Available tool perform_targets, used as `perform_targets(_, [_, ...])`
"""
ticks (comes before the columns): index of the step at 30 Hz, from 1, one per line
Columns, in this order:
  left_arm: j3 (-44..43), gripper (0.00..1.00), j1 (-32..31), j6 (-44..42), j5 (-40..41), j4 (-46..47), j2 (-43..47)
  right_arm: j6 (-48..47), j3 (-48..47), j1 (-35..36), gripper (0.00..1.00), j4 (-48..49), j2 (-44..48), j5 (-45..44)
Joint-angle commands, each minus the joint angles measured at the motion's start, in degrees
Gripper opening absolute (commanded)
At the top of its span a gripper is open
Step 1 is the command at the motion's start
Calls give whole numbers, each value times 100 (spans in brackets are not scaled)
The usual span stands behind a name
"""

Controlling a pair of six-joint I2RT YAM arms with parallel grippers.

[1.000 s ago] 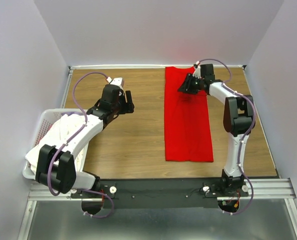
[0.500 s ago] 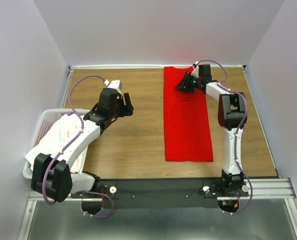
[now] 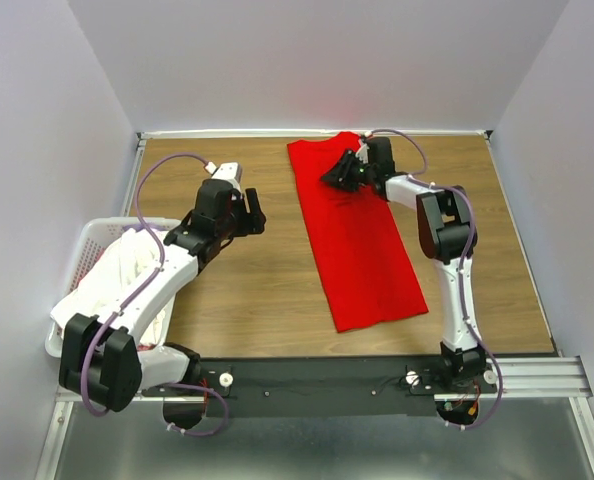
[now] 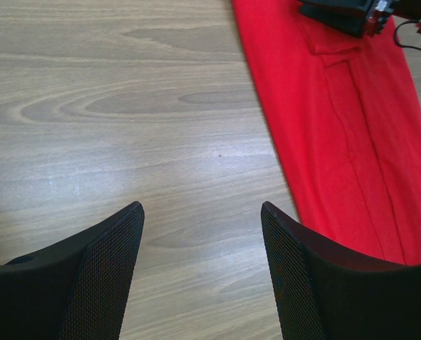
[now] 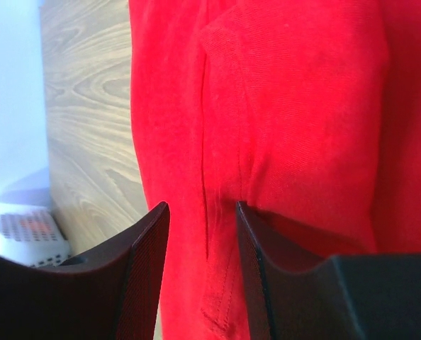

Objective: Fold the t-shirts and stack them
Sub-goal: Fold the tshirt

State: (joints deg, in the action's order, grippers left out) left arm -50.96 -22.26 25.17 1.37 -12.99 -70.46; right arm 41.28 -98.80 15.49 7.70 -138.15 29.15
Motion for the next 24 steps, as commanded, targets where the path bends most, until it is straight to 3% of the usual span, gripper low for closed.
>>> perform_targets(1, [165, 75, -15, 6, -57, -116, 234, 372, -287, 191, 50, 65, -336, -410])
perform_targets(5, [253, 75, -24, 6, -110, -116, 357, 294, -324, 209, 51, 38, 110, -418])
perform_targets(12, [279, 75, -24, -135, -409, 16, 427, -804, 1502, 209, 50, -953, 2000, -718])
perform_targets(17, [315, 75, -59, 119, -427, 69, 366, -1735, 2941, 270, 40, -2603, 3371, -489])
perform_targets(24, [525, 75, -270, 946, -409, 60, 348, -1843, 4904, 815, 32, -3337, 4936, 126])
